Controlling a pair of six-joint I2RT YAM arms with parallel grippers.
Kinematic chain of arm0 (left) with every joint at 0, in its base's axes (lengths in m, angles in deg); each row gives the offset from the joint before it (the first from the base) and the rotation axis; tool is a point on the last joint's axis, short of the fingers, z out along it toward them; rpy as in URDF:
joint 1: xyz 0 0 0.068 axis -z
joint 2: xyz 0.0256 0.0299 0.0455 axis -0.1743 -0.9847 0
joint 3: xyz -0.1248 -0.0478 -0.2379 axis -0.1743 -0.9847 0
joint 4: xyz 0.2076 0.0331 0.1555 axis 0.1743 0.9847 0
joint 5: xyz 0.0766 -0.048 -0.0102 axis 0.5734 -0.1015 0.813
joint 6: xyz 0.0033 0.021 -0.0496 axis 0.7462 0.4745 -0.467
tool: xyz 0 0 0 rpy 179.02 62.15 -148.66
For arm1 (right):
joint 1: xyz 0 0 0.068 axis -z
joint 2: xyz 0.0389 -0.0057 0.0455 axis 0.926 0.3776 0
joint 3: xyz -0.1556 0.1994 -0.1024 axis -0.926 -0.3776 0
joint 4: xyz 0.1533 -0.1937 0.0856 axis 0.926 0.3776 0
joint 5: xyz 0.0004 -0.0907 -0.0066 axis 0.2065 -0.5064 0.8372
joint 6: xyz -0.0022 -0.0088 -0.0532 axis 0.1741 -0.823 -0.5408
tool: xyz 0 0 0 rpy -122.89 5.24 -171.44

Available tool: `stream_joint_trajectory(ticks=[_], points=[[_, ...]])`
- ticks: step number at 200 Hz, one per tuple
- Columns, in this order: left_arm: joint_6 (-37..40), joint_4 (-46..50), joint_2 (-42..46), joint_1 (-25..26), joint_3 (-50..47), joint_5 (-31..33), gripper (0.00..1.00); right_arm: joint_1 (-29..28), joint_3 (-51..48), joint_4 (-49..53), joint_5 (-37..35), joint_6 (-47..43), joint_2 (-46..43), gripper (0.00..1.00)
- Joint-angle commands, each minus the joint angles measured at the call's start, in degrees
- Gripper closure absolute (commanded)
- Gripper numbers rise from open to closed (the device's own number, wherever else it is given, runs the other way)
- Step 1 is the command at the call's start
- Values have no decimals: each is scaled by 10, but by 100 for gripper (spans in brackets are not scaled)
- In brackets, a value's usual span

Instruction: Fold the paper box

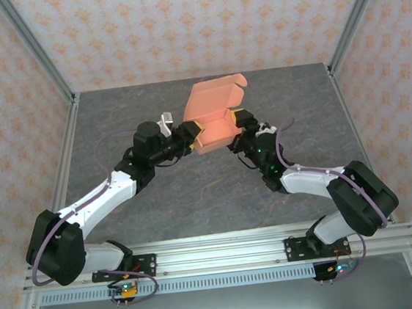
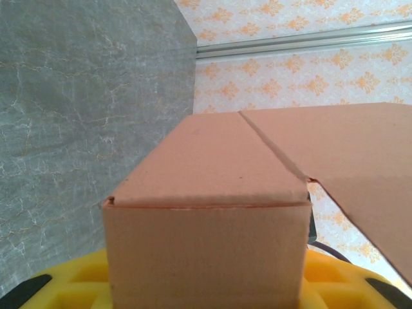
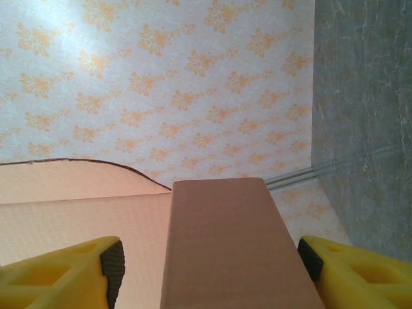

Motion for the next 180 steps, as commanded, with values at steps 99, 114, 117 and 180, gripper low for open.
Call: stream_joint_trajectory(ticks=[99,114,117,180], points=[[-10,-21,13,1,10,0,71,7,10,-2,13,12,11,59],[-11,-19,14,2,11,1,71,7,8,7,16,6,9,60],[-11,-18,13,1,10,1,71,7,9,10,17,4,8,61],[-11,-1,20,-2,8,13,71,7,-18,86,1,-44,-60,38]])
